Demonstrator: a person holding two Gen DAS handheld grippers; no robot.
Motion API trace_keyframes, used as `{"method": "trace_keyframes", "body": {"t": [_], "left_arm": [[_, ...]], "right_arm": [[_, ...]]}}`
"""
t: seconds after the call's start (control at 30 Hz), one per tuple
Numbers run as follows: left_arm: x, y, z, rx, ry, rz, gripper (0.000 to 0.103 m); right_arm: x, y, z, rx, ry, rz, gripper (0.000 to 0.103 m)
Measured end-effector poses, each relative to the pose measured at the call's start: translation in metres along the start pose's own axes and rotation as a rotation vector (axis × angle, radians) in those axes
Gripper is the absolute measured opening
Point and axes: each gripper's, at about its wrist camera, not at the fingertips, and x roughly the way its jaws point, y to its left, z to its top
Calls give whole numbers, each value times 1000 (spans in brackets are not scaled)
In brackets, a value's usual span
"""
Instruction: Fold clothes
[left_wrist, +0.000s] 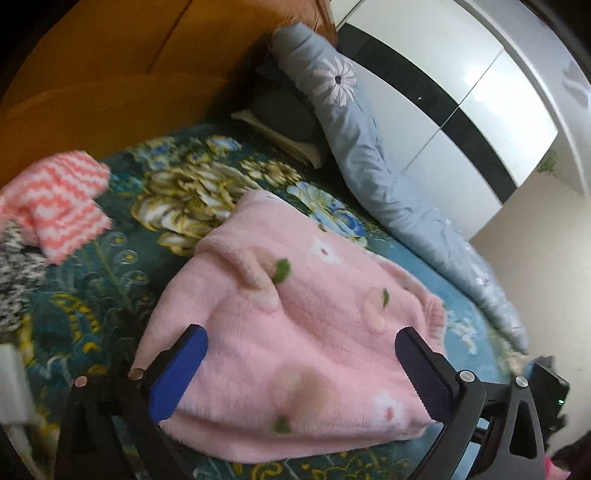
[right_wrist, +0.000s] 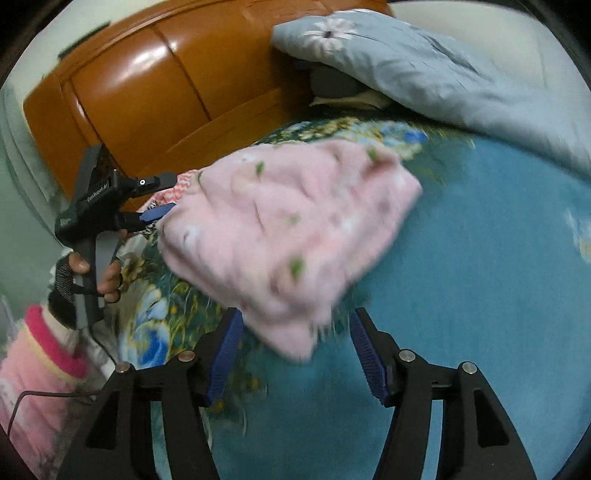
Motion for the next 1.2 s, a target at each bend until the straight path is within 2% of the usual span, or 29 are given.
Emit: {"method": "trace_keyframes", "body": {"t": [0.07, 0.17, 0.23, 0.27, 0.3, 0.33, 0.37, 0.4, 0.47, 0.67, 0.73, 0.83, 0.9, 0.97, 1.07, 1.2], "left_arm": [[-9, -16, -13, 8, -54, 55, 103], [-23, -42, -46, -16, -134, 77, 103], [-23, -61, -73, -27, -149, 172, 103], [-19, -70, -85, -23, -129, 235, 103], [-12, -80, -98, -17, -98, 307, 103], [-6, -89, -109, -12, -74, 365, 103], [-2, -96, -118, -12, -60, 406, 103], [2, -103, -129, -19, -52, 430, 103], [2, -116, -148, -52, -60, 425, 103], [-20, -145, -186, -85, -162, 396, 103], [-28, -149, -194, -96, -180, 400, 103], [-46, -155, -206, -124, -255, 458, 103], [-51, -161, -212, -100, -273, 520, 103], [-53, -163, -217, -101, -267, 545, 103], [-54, -162, -224, -116, -255, 532, 103], [-41, -161, -232, -131, -184, 636, 103]], "right_arm": [[-2, -14, -18, 66, 10, 19, 63], [-2, -25, -32, 110, 29, -10, 64], [-5, -30, -39, 128, 29, -40, 64], [-7, -31, -43, 132, 24, -50, 65], [-10, -32, -46, 135, 20, -61, 77], [-12, -31, -49, 137, 17, -65, 83], [-14, -30, -52, 136, 15, -62, 91], [-16, -28, -55, 131, 14, -63, 94], [-19, -24, -60, 110, 11, -85, 95], [-38, -12, -72, -21, -80, -321, 99], [-44, -9, -77, -47, -117, -363, 103], [-48, -3, -83, -70, -148, -381, 103], [-49, 1, -87, -87, -160, -372, 103], [-52, 5, -91, -108, -183, -369, 103], [-54, 8, -94, -117, -202, -361, 103], [-56, 2, -97, -86, -201, -339, 103]]}}
